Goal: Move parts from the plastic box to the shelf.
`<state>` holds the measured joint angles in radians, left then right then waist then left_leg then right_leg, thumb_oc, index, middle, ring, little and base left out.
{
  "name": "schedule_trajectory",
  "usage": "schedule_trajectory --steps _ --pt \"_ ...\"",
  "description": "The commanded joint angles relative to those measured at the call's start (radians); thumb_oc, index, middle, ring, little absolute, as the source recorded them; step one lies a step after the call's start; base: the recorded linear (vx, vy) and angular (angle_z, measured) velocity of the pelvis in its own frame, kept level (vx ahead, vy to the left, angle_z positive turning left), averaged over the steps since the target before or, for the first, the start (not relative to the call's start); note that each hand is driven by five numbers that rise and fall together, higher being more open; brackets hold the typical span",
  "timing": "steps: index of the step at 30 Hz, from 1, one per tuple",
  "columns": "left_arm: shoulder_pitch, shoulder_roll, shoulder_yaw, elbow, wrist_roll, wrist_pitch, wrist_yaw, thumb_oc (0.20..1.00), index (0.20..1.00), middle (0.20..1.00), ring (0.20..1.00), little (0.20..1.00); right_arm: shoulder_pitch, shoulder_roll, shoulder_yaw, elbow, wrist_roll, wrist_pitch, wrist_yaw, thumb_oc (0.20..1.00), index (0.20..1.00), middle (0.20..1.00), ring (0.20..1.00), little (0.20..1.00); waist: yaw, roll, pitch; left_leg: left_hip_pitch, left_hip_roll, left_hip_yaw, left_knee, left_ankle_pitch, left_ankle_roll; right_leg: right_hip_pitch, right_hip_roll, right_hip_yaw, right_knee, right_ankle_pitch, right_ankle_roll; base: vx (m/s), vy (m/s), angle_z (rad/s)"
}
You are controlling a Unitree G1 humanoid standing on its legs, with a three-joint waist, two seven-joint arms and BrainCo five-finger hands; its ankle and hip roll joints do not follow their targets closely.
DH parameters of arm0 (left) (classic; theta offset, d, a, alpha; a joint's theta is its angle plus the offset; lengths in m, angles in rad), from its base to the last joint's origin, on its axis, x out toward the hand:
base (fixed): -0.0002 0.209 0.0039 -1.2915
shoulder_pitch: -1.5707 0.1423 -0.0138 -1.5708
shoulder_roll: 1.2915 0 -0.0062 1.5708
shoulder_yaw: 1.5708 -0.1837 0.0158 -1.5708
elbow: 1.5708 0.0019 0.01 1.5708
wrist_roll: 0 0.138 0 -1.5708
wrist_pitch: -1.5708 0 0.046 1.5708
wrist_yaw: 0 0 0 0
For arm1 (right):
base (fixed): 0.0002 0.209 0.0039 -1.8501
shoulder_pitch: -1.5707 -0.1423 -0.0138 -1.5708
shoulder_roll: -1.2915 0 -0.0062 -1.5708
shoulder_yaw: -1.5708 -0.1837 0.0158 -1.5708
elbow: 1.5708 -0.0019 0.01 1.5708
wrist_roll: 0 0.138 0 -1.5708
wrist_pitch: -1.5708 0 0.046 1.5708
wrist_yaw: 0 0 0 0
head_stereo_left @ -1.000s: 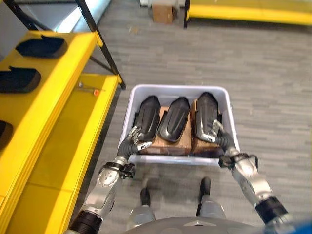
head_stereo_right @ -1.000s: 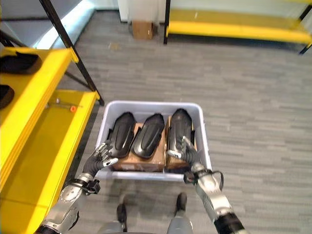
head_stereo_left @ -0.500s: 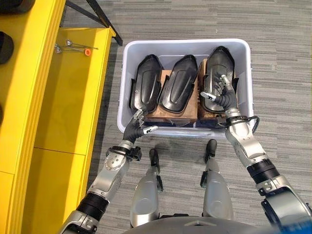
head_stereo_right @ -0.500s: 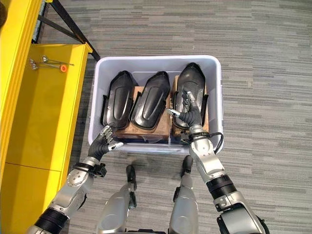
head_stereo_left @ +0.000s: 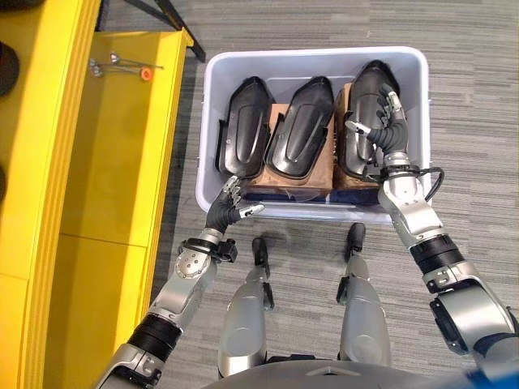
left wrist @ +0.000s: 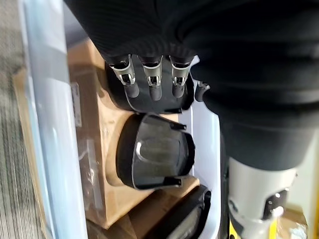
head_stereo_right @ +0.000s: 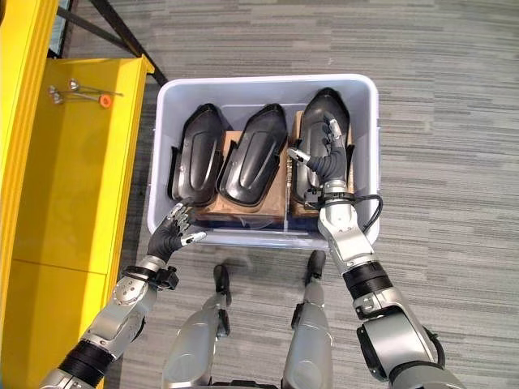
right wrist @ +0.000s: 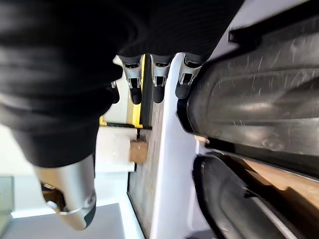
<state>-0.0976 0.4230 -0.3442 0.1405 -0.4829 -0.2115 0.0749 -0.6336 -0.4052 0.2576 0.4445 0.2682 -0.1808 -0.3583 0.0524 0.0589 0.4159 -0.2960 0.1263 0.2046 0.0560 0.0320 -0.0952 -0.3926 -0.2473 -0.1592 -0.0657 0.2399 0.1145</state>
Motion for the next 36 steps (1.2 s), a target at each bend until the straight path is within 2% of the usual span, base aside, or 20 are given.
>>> schedule_trajectory --steps 1,8,12,14,19,24,36 --pt "0.033 0.063 0.002 -0.098 -0.016 -0.062 0.019 1.000 1.000 1.000 1.000 1.000 -0.045 -0.010 0.020 -0.005 -0.022 -0.027 -0.007 1.000 1.000 1.000 1.000 1.000 0.008 -0.006 -0.013 -0.092 0.029 -0.074 0.078 0.003 0.007 0.033 -0.076 0.023 0.198 -0.167 0.049 0.00 0.000 0.00" --pt "0.036 0.075 0.001 -0.119 -0.010 -0.066 0.025 1.000 1.000 1.000 1.000 1.000 -0.051 -0.014 0.036 0.078 0.011 -0.017 0.020 1.000 1.000 1.000 1.000 1.000 0.015 0.008 0.002 -0.123 0.025 -0.082 0.095 0.000 0.009 0.008 -0.079 0.021 0.215 -0.169 0.045 -0.01 0.002 0.02" --pt "0.038 0.090 -0.004 -0.128 -0.020 -0.069 0.027 1.000 1.000 1.000 1.000 1.000 -0.085 0.012 0.058 0.233 0.084 -0.009 0.046 1.000 1.000 1.000 1.000 1.000 0.024 0.019 0.013 -0.133 0.023 -0.084 0.099 0.002 0.011 -0.004 -0.078 0.021 0.225 -0.169 0.044 -0.02 0.004 0.05" --pt "0.034 0.091 -0.006 -0.128 -0.021 -0.068 0.030 1.000 1.000 1.000 1.000 1.000 -0.084 0.021 0.063 0.244 0.099 -0.009 0.052 1.000 1.000 1.000 1.000 1.000 0.024 0.020 0.016 -0.132 0.024 -0.084 0.099 0.002 0.010 -0.005 -0.078 0.021 0.226 -0.170 0.044 -0.01 0.003 0.02" --pt "0.028 0.085 0.000 -0.124 -0.006 -0.073 0.038 1.000 1.000 1.000 1.000 1.000 0.014 0.058 0.109 0.147 0.118 -0.013 0.103 1.000 1.000 1.000 1.000 1.000 0.010 0.014 0.023 -0.136 0.029 -0.086 0.104 0.002 0.010 -0.011 -0.074 0.024 0.233 -0.172 0.043 0.00 0.000 0.00" --pt "0.038 0.072 0.016 -0.123 0.010 -0.078 0.041 1.000 1.000 1.000 1.000 1.000 0.154 0.043 0.187 -0.034 0.033 -0.009 0.180 1.000 1.000 1.000 1.000 1.000 -0.009 -0.001 0.018 -0.140 0.030 -0.085 0.106 0.004 0.008 -0.011 -0.073 0.024 0.228 -0.169 0.044 0.00 0.000 0.00" --pt "0.066 0.070 0.041 -0.124 0.038 -0.082 0.032 1.000 1.000 1.000 1.000 1.000 0.349 -0.037 0.163 -0.151 -0.052 -0.012 0.243 1.000 1.000 1.000 1.000 1.000 -0.037 -0.026 0.009 -0.146 0.032 -0.093 0.115 -0.001 0.005 -0.005 -0.073 0.021 0.227 -0.170 0.050 0.00 0.000 0.00"
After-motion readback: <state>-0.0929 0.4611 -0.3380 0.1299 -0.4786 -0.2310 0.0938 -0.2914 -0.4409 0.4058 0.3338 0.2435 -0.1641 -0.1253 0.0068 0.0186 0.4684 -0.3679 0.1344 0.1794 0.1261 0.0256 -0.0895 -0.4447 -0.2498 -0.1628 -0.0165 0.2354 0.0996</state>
